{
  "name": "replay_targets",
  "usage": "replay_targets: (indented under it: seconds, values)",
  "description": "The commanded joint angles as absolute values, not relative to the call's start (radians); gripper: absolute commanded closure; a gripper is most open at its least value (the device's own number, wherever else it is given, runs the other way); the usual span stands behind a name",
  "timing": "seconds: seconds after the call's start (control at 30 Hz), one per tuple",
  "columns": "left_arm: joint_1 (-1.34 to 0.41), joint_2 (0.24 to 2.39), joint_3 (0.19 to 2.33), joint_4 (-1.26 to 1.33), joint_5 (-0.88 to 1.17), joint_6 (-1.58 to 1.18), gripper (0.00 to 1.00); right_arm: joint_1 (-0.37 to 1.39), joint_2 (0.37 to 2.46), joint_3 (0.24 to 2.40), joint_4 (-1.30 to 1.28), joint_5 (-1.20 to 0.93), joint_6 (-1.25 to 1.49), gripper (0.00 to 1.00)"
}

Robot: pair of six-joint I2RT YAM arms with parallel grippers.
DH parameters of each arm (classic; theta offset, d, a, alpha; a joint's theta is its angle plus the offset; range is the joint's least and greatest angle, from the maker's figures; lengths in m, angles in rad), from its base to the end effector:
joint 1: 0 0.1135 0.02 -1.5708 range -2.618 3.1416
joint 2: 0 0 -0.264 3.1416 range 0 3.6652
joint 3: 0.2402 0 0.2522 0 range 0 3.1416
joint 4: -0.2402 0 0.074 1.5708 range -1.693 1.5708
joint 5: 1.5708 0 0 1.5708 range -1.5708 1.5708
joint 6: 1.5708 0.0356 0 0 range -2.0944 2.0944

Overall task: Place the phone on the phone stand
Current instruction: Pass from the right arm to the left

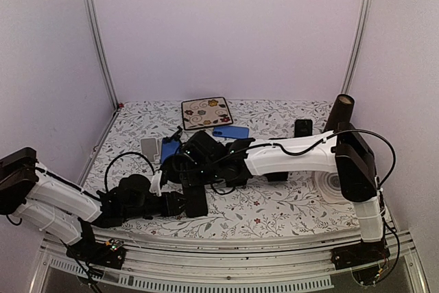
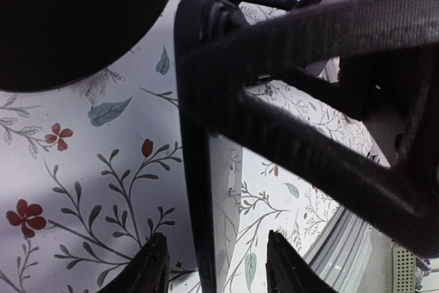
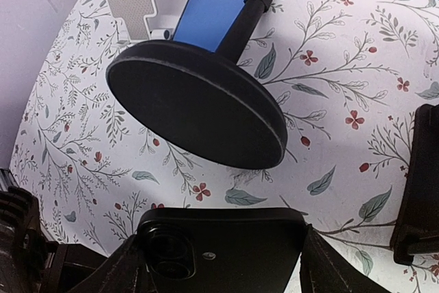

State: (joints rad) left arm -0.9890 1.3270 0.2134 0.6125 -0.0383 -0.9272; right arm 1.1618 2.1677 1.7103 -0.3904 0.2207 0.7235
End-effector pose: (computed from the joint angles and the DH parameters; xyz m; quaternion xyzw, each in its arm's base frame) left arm 0.1189 -0.1783 0.1237 0.0168 0.8601 -0.4074 0.3065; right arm 0.2007 0.4434 0.1960 -0.1641 0.9159 0.2239 0.2899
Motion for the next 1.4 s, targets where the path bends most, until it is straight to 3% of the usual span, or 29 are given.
replay_targets:
  seconds: [0.0,0.47,0.77,0.93,1.37]
  values:
    - [-1.01,1.377,0.251,0.684,-0.069,-0.884,0.53,1.149,2.087,1.684,-0.326,0.186,0.748,0.33]
    - [-1.058,1.511,0.264,0.79,-0.095,-0.854,0.64,1.128,2.036,1.597,-0.266,0.145,0.776,0.33]
    - [-1.072,1.494,0.276,0.755,-0.144,-0.824,0.99,1.126,2.015,1.578,-0.256,0.14,0.775,0.33]
    - [-1.072,1.456,0.288,0.708,-0.163,-0.791,1.0,1.126,1.993,1.565,-0.248,0.134,0.771,0.3]
    - [-1.074,1.287,0.343,0.507,-0.239,-0.667,1.0,1.126,1.905,1.543,-0.227,0.117,0.759,0.08]
